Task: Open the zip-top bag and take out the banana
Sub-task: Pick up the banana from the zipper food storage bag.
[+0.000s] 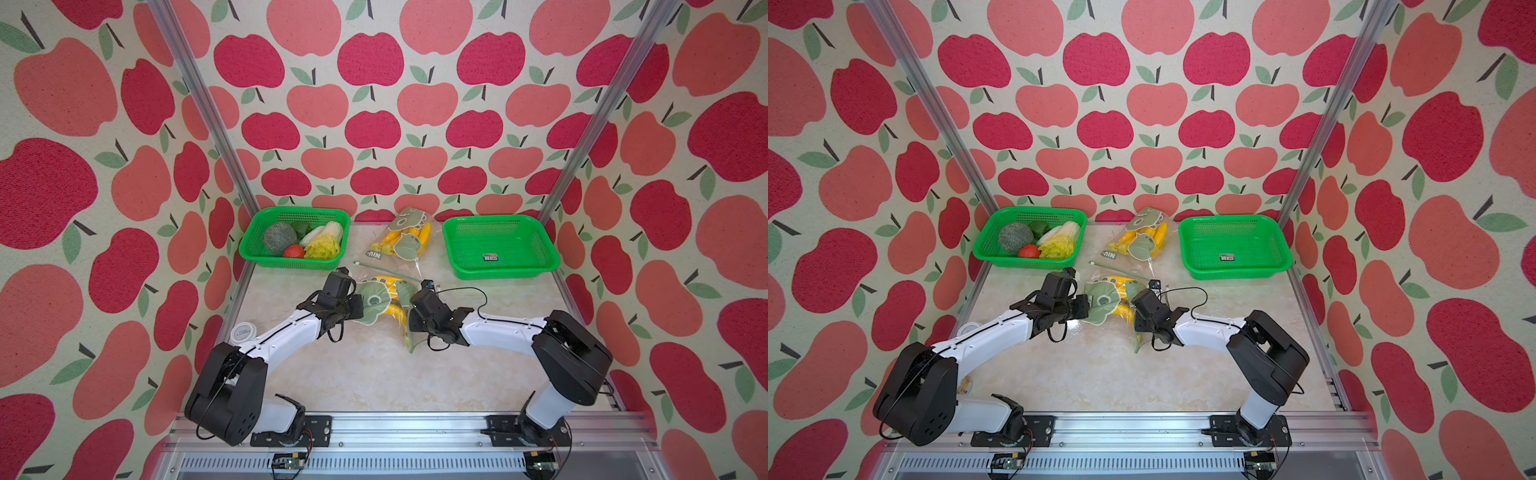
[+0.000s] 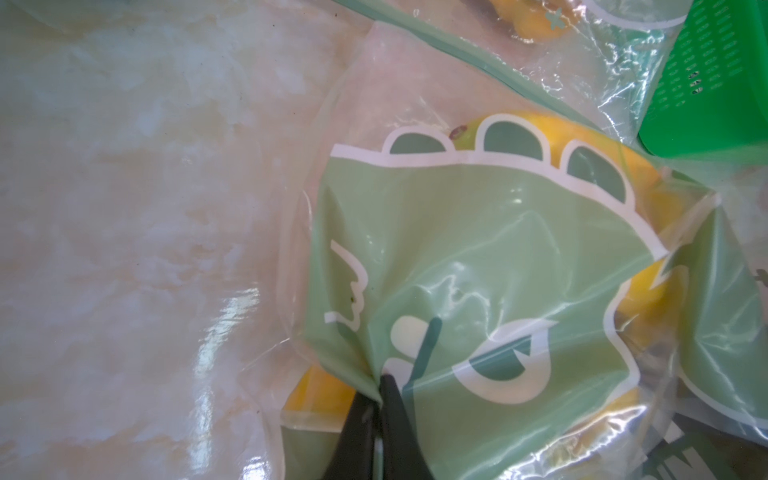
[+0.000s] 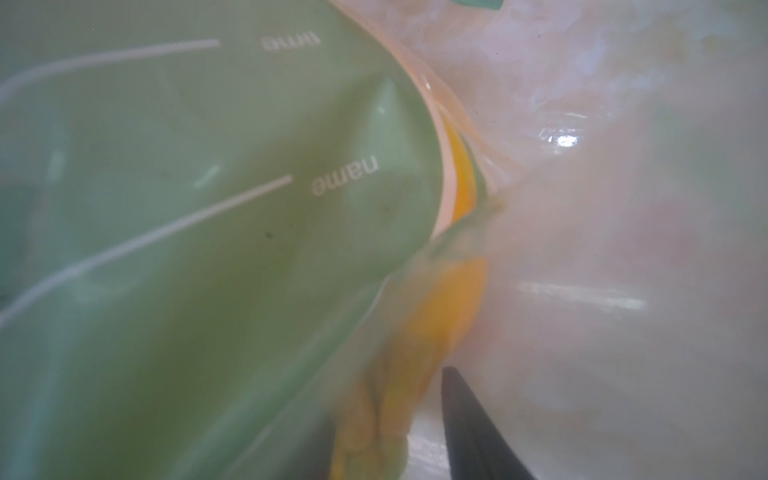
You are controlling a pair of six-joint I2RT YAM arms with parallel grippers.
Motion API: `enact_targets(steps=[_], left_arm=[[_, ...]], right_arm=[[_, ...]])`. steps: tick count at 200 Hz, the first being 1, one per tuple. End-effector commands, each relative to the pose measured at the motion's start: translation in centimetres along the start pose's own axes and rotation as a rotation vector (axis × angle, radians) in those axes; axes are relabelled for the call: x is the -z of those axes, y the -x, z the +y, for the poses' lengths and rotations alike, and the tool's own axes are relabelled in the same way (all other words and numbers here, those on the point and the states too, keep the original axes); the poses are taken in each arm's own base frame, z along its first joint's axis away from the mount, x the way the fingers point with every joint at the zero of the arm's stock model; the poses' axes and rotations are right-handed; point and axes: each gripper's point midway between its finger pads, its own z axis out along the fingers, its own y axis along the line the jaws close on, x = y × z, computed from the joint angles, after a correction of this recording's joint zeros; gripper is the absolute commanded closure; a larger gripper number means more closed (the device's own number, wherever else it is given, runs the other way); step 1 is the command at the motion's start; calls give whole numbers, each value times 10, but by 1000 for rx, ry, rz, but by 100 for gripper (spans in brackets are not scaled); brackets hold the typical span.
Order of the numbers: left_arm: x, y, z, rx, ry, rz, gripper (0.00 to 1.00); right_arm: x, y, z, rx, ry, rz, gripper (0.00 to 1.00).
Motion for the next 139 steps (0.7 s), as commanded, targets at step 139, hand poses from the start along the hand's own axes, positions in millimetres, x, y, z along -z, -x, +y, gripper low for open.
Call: enact_targets(steps=[139], left_arm=[[0, -6, 25, 15, 112, 13, 100]], right_arm=[[41, 1, -23, 67, -74, -23, 82]])
